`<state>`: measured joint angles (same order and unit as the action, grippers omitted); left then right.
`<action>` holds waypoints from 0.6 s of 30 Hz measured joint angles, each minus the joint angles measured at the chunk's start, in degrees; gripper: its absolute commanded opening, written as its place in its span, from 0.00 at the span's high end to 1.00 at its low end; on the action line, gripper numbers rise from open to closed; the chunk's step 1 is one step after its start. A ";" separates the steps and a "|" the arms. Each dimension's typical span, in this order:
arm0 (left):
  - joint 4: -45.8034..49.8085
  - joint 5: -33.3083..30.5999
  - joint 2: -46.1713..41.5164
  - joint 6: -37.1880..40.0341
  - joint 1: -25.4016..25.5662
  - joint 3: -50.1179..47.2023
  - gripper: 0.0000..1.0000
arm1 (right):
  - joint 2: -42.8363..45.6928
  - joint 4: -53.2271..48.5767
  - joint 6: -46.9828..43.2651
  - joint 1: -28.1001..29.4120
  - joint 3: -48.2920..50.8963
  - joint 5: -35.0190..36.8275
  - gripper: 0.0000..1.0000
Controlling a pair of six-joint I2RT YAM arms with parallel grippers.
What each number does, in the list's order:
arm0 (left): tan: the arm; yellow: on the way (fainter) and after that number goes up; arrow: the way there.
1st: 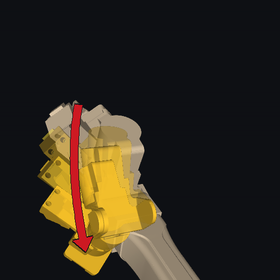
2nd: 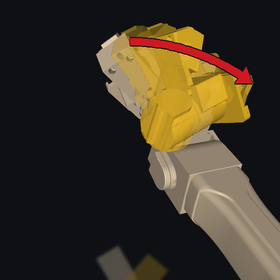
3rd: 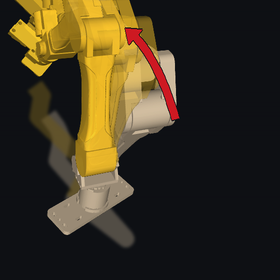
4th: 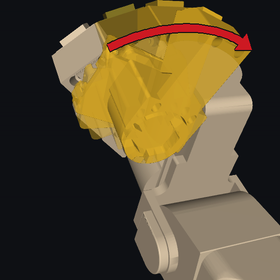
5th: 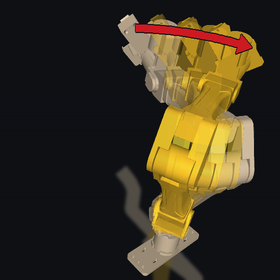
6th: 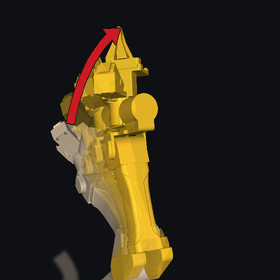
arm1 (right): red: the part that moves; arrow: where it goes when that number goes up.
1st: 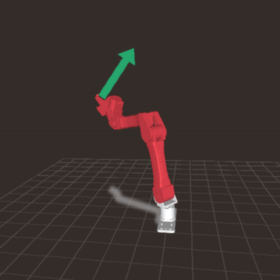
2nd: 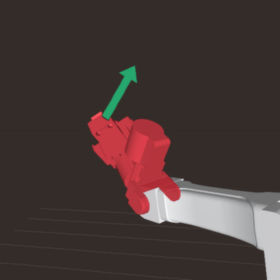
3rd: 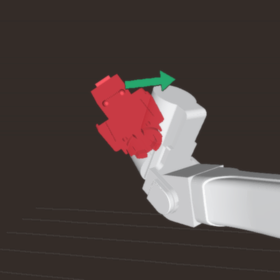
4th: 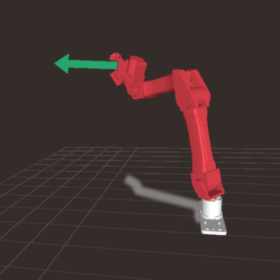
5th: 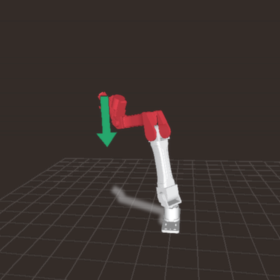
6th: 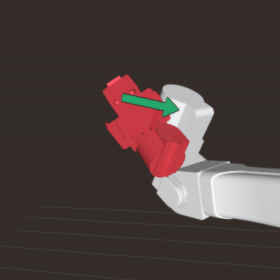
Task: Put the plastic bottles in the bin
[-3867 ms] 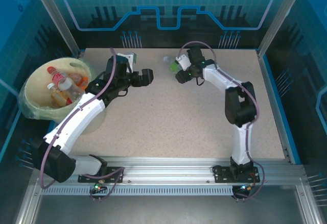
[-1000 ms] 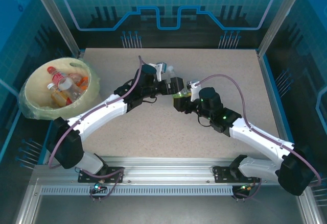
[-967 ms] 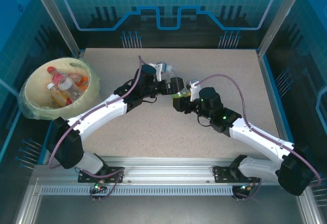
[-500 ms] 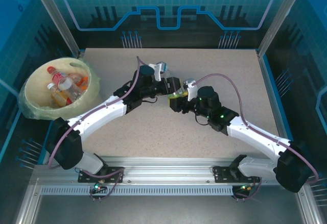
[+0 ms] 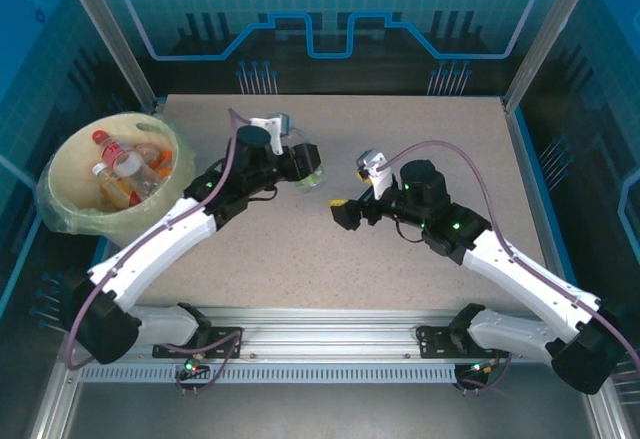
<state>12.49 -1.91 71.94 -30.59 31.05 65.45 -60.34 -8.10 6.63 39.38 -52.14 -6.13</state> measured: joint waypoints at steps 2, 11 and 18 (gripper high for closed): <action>3.32 -2.54 -2.38 2.10 -0.90 1.03 0.57 | 0.50 -0.70 -0.74 0.00 0.00 1.73 0.00; 16.92 -16.00 -9.27 13.22 -2.45 11.67 0.57 | 0.52 -0.87 0.07 -0.07 0.00 11.30 0.00; 24.76 -31.67 -9.88 24.13 -2.58 20.68 0.57 | -0.50 -0.39 2.99 -1.42 0.00 16.24 0.00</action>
<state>37.26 -33.58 62.06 -6.46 28.47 86.13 -60.84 -8.49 9.63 37.95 -52.14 10.11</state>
